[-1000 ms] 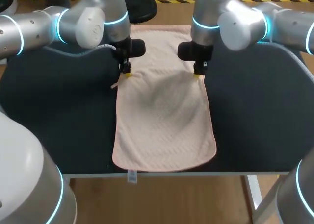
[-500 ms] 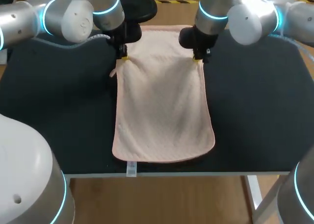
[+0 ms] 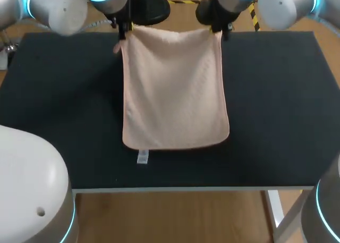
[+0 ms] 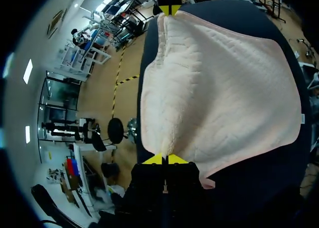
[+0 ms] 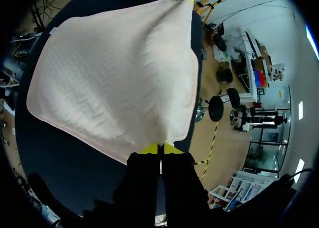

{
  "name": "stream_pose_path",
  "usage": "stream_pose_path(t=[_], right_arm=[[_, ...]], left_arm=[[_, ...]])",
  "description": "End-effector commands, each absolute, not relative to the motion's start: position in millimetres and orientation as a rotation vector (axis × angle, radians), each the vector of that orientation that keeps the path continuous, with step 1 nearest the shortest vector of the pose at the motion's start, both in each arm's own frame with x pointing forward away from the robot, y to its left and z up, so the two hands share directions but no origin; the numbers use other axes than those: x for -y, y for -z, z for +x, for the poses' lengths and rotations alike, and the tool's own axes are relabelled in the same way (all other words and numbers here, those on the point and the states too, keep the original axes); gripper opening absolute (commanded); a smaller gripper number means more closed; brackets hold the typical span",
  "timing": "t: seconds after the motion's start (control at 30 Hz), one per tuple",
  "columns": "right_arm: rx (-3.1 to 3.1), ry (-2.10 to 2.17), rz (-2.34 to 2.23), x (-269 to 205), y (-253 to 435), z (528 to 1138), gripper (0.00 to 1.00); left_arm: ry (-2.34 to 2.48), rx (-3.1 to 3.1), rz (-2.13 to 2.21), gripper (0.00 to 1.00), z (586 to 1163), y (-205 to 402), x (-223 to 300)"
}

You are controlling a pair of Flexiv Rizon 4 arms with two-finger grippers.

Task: Fold the towel

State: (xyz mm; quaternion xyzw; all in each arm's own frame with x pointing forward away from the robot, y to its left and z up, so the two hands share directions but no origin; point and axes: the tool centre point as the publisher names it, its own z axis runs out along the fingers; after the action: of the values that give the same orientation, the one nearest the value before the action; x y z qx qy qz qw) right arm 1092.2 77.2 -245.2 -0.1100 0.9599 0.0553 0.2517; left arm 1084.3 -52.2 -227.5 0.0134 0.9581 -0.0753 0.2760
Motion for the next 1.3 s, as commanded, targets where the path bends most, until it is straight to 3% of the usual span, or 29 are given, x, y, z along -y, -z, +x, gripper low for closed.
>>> stream_pose_path(t=[0.03,1.0,1.3], right_arm=[[-2.545,-0.161,-0.301,-71,200,1084,0.00],[-2.096,-0.124,-0.180,-80,29,1194,0.00],[-2.117,-0.111,-0.203,-80,40,1184,0.00]], left_arm=[[0.176,-2.524,0.023,0.00,1071,176,51],[0.111,-2.147,0.008,0.00,1199,14,46],[0.114,-2.168,0.027,0.00,1185,24,50]])
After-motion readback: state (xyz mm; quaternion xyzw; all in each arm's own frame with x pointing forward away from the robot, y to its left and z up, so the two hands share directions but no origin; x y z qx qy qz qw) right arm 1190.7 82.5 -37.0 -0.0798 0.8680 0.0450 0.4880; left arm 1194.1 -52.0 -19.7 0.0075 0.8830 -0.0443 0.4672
